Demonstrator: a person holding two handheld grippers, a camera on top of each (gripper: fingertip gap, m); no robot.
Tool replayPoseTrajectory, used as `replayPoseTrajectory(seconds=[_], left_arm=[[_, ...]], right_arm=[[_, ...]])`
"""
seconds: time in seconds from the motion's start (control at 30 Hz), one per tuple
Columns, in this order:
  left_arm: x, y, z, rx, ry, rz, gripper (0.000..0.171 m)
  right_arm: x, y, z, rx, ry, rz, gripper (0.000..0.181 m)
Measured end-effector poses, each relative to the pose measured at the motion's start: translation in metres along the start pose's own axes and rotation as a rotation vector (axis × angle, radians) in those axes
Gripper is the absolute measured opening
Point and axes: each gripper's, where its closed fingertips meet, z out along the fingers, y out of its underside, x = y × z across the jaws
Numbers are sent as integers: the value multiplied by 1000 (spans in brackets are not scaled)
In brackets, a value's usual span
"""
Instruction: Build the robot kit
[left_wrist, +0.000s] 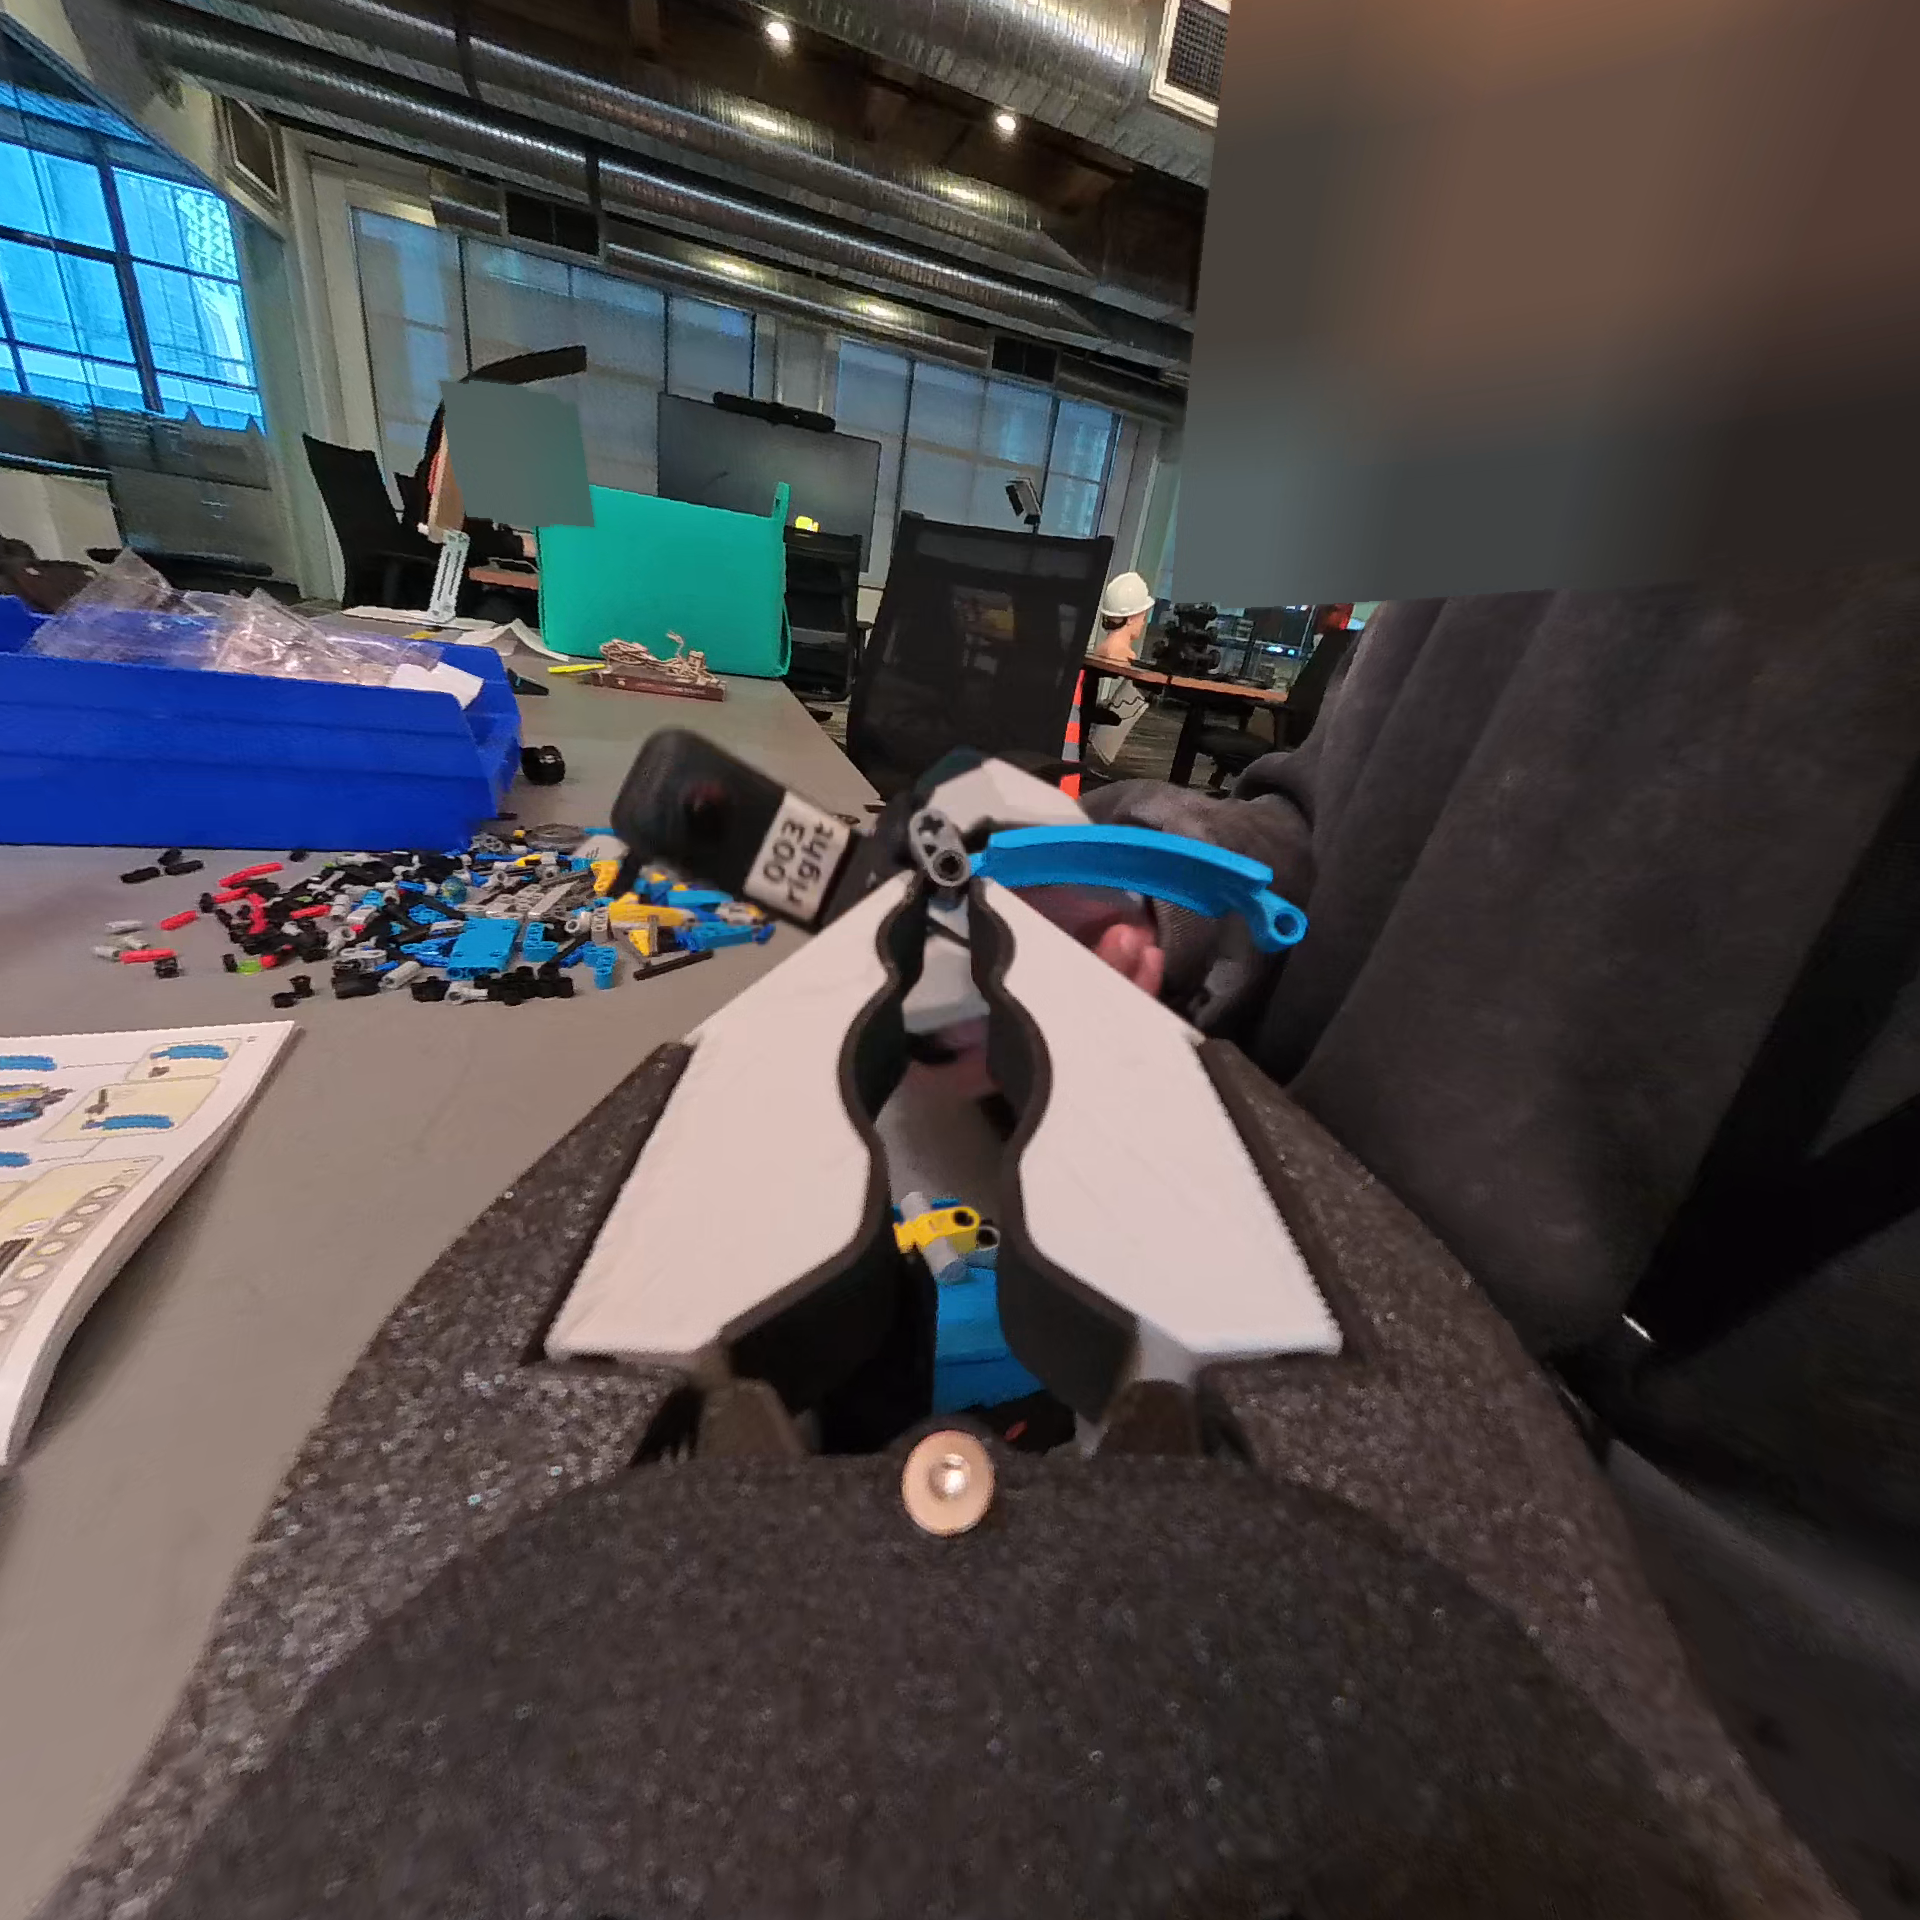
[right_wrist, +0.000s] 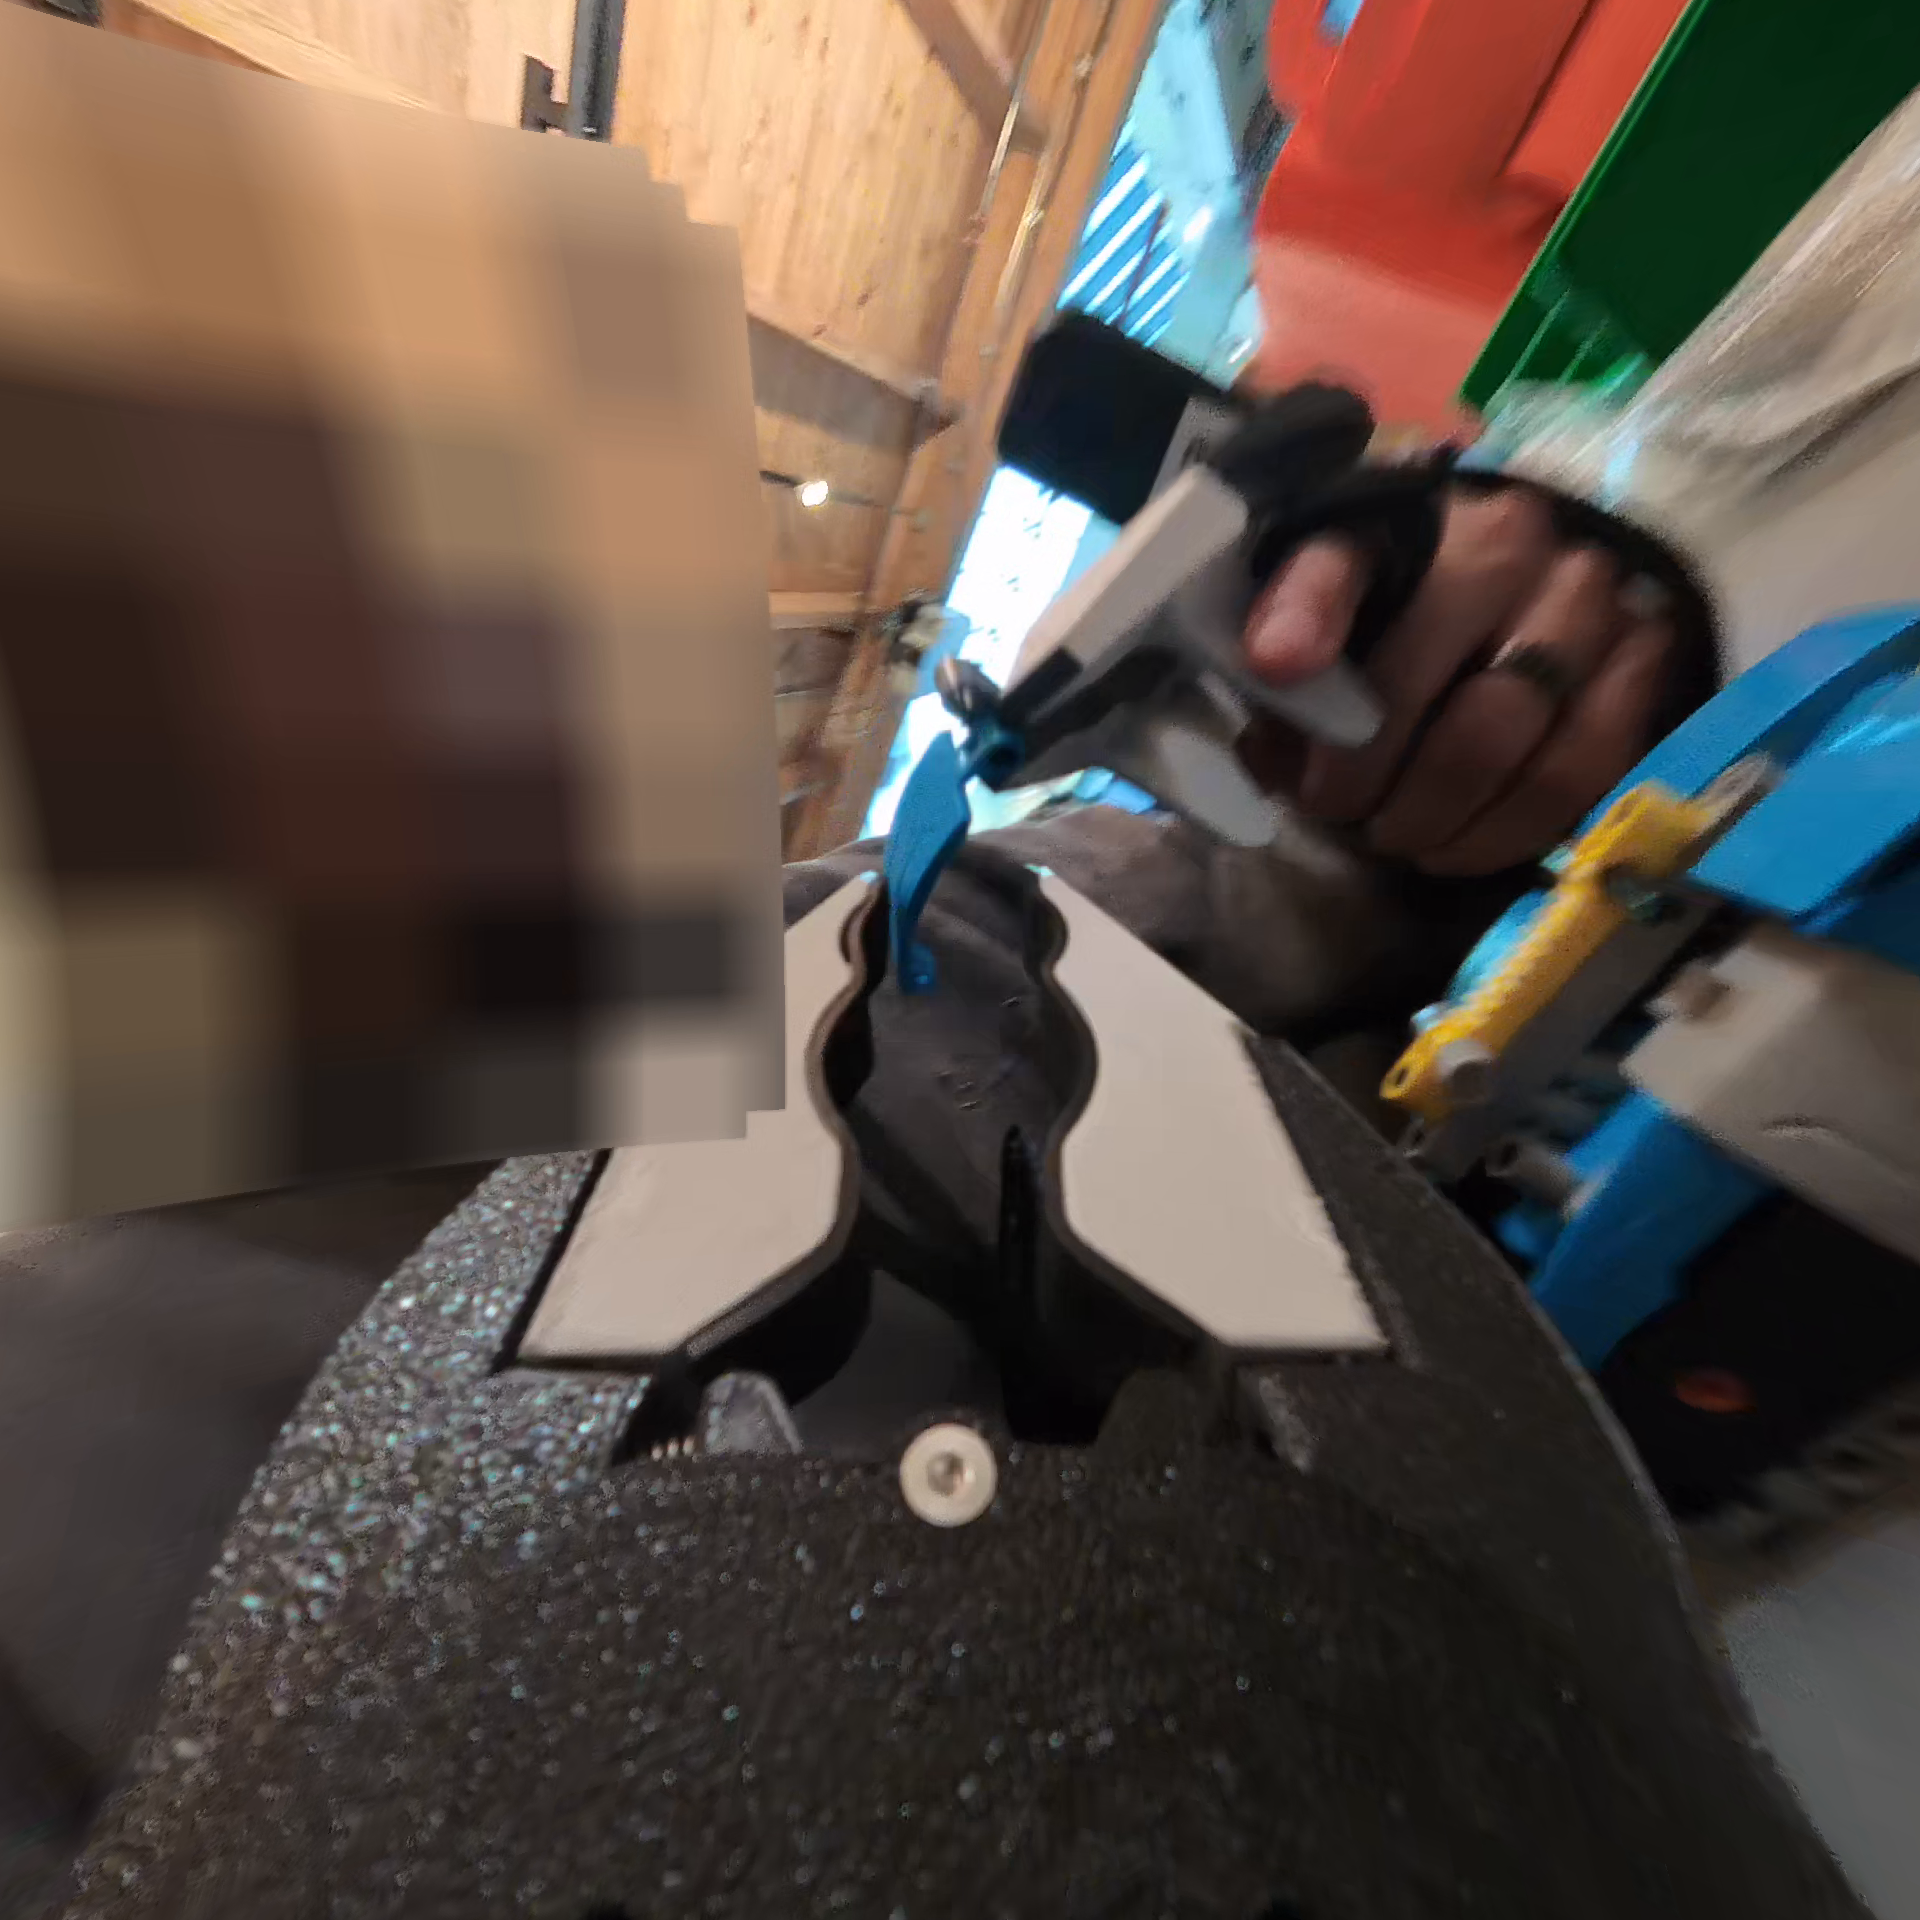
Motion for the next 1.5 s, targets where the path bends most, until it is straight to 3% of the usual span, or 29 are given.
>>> replayPoseTrajectory(seconds=[0.03,0.13,0.2,0.47,0.7,0.77,0.87,0.97,1.0,1.1,1.27,1.5], left_arm=[[0,0,0,5,-2,-10,7],[2,-2,2,29,16,-65,7],[4,-4,4,50,32,-105,7],[4,-3,6,52,22,-118,7],[4,-2,7,55,40,-175,7],[-1,4,4,0,16,-192,7],[-23,21,-22,-151,-103,-132,11],[-29,60,-44,-379,-135,-100,19],[-26,70,-46,-432,-130,-85,20],[-22,81,-43,-502,-130,-33,20],[-27,83,-42,-520,-157,39,5],[-31,83,-44,-519,-155,49,4]], right_arm=[[1,-8,-6,22,52,-83,28],[-6,-39,-22,130,206,-427,24],[-7,-43,-18,125,268,-591,23],[-3,-34,0,70,234,-616,8],[-2,-34,0,84,228,-631,7],[1,-36,-3,69,263,-646,7],[7,-38,-22,-66,367,-722,6],[54,-26,-62,-424,641,-854,6],[62,-22,-66,-487,651,-875,7],[77,-24,-64,-543,623,-890,7],[86,-23,-59,-576,597,-878,7],[91,-23,-57,-629,625,-954,7]])
